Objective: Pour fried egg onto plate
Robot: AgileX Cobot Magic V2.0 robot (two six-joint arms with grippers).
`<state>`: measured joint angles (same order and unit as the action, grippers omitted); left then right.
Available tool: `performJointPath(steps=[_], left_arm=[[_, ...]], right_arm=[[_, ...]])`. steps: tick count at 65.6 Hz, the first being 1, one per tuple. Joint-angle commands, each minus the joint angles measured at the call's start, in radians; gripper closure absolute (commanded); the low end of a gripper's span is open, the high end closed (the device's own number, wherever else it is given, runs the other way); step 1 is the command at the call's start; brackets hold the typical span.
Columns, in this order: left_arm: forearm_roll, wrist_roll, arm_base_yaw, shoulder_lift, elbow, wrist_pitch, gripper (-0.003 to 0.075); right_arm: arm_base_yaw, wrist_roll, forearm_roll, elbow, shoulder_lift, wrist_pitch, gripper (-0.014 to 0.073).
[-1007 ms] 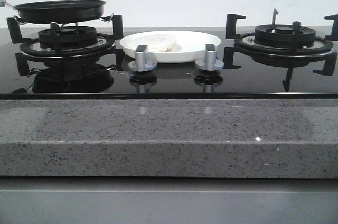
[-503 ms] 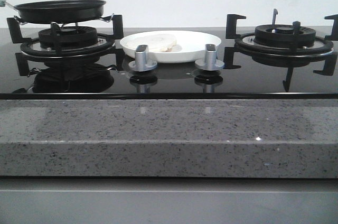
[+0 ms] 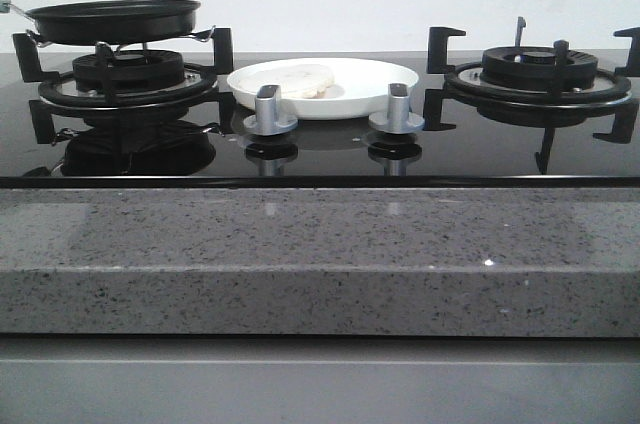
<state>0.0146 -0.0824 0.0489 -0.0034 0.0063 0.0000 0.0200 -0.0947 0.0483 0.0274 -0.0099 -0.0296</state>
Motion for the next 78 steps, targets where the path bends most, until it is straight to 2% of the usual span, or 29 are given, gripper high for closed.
performJointPath(steps=[1,15,29,78], left_arm=[[-0.001,0.000,-0.004,-0.014,0.005,-0.076,0.0740],[-0.001,0.000,-0.004,-0.014,0.005,-0.076,0.0740],[-0.001,0.000,-0.004,-0.014,0.005,-0.076,0.0740],[-0.001,0.000,-0.004,-0.014,0.005,-0.076,0.0740]], right_arm=[[-0.003,0.000,0.013,-0.008,-0.020,-0.072,0.0662],[-0.006,0.000,0.013,-0.008,-0.020,-0.072,0.0662],[-0.062,0.000,0.013,-0.008,-0.020,-0.072,0.0662],[-0.060,0.000,0.013,-0.008,-0.020,-0.072,0.0662]])
